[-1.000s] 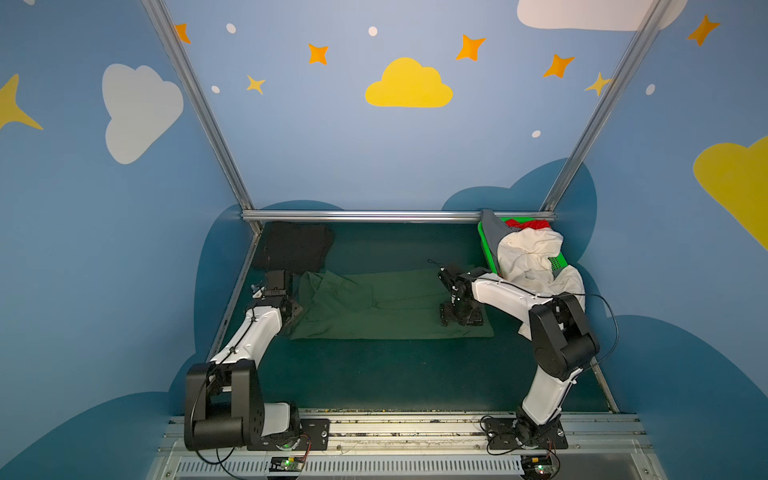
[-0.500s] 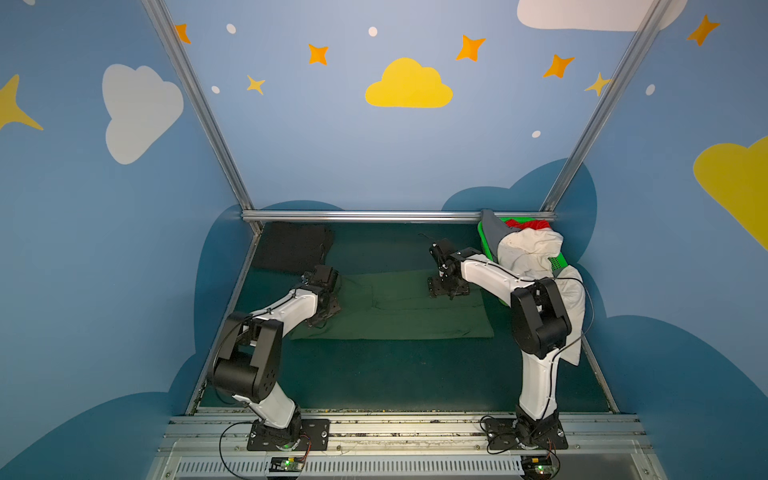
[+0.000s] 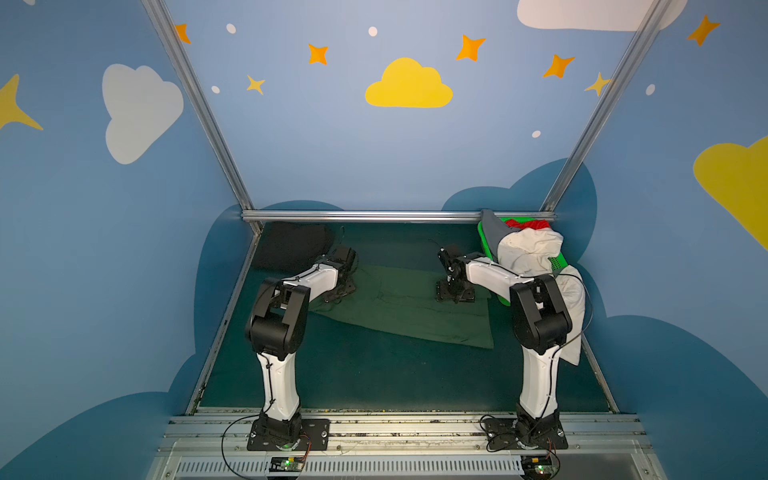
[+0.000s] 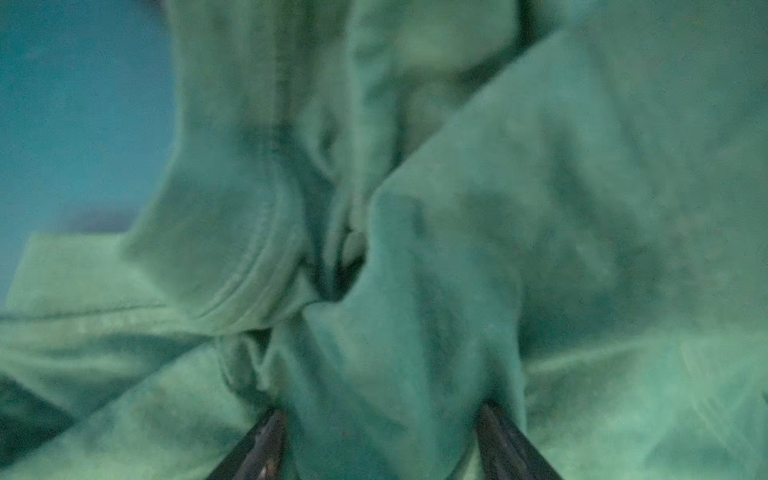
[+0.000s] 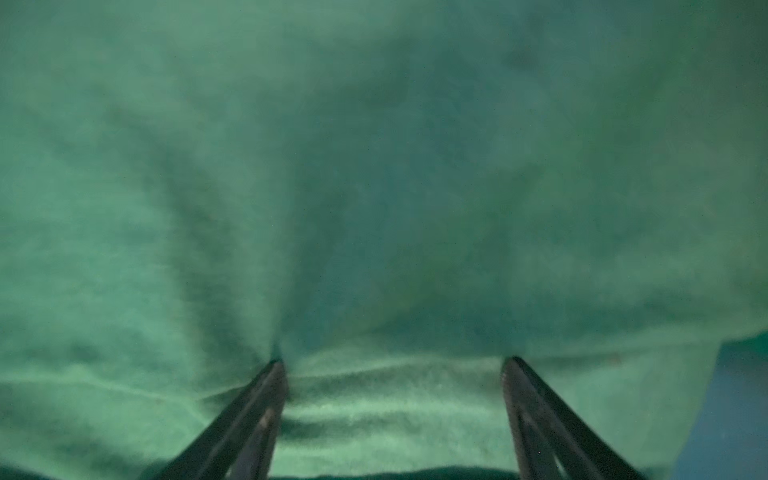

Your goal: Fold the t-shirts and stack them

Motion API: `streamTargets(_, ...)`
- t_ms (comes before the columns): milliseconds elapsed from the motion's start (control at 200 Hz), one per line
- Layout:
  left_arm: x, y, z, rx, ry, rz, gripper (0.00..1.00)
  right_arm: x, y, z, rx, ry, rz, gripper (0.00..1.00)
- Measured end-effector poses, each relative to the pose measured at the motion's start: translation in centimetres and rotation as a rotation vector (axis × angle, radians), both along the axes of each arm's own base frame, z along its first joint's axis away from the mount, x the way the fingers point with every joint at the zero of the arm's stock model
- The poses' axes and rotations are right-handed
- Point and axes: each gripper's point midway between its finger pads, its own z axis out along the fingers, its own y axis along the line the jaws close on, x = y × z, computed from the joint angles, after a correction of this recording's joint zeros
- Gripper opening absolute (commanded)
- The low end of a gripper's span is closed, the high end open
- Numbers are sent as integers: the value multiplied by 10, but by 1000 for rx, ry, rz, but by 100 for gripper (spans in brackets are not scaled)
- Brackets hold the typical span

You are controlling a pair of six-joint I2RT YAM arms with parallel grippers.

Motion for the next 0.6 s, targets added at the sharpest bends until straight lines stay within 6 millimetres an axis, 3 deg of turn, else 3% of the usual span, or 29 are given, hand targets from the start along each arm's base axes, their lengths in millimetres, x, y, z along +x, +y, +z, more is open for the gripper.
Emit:
streamTargets(340,100,-52,6,-50,-65,-138,70,-55,-13,-4,39,78,-27,75)
streamTargets(521,173,-84,14,-97,-142,-219,70,-84,-4,-5,63,117,-16,75)
streamTargets(596,186,-91,13,-113,-166,-252,70,-95,4,-6,66,124,8,74)
